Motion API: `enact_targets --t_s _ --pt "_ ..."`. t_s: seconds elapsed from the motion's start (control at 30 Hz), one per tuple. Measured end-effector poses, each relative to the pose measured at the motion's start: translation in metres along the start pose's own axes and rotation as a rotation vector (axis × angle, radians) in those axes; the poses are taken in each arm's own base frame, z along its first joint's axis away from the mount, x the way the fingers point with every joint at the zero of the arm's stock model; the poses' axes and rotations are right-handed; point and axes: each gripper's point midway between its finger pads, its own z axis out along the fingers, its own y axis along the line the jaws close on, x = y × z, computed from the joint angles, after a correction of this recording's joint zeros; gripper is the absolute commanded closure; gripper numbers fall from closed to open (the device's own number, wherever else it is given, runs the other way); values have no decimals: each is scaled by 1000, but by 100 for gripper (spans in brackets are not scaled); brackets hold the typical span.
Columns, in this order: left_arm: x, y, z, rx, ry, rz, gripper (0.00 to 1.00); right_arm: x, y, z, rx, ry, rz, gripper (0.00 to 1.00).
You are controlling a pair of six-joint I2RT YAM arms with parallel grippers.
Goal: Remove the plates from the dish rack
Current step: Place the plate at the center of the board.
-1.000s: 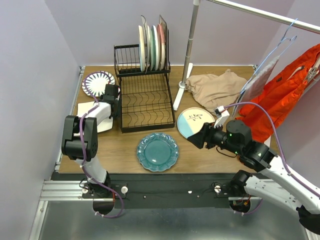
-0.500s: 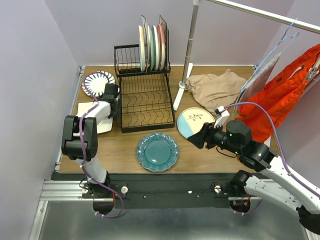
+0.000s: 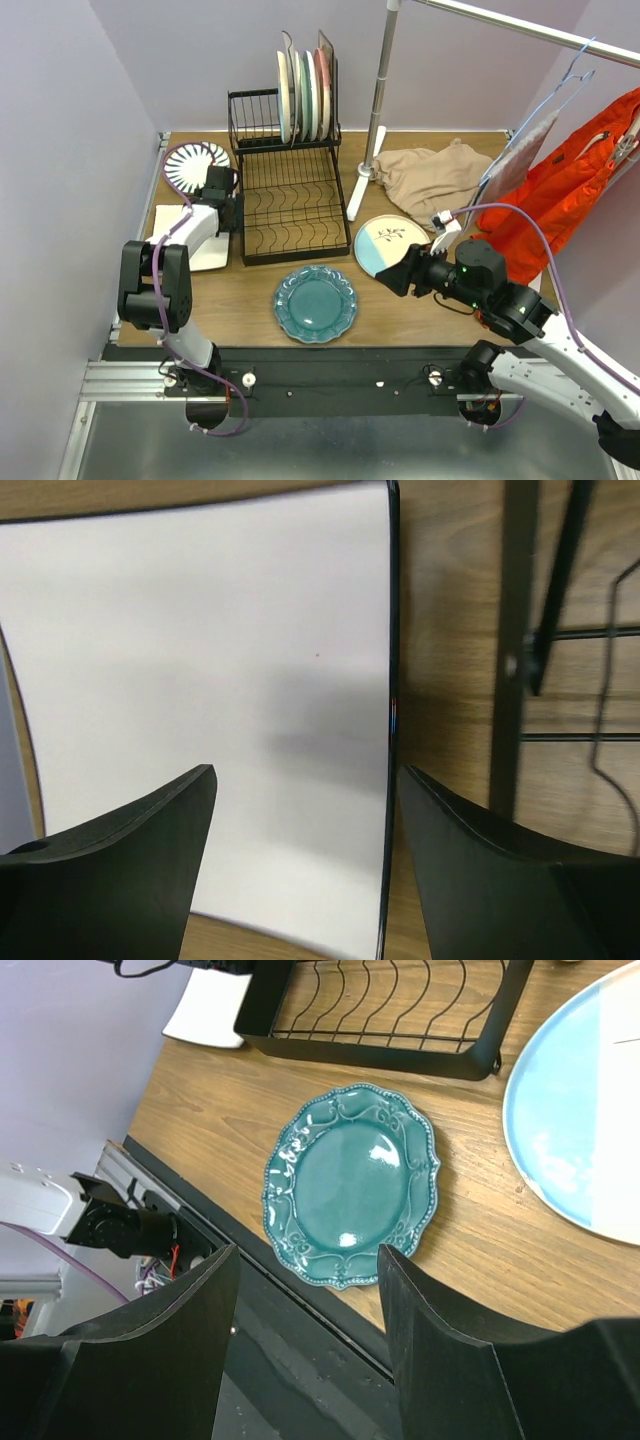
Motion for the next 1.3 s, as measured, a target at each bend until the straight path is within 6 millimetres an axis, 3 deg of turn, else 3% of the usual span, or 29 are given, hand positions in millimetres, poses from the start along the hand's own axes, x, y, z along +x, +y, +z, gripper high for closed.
enact_targets --t_s 0.17,0.33,0.47,0.6,0.7,0.83,0.97,1.07,1.2,1.3 --pt "-16 -11 -16 47 -63 -49 17 -1 1 0 -1 -2 3 35" --pt "-16 -12 -21 48 -70 -90 18 1 -1 3 8 11 7 35" --pt "-22 -7 -32 48 -90 -139 27 1 -1 3 9 13 7 35" --pt "-56 9 -59 46 -185 -209 27 0 0 3 6 9 7 35" --pt "-102 31 -99 42 -327 -275 25 -2 2 2 3 5 6 35" --pt "-174 49 -189 141 -605 -323 26 -3 2 3 3 6 0 35" --pt "-210 33 -273 365 -863 -278 32 -3 1 4 8 12 -11 35" --pt "-223 14 -319 534 -1003 -218 35 -6 3 4 6 8 -16 35" --pt "-237 -2 -337 650 -1085 -159 37 -10 6 4 2 1 -19 35" --pt "-256 -15 -331 715 -1102 -122 38 -11 6 4 5 -2 -19 35"
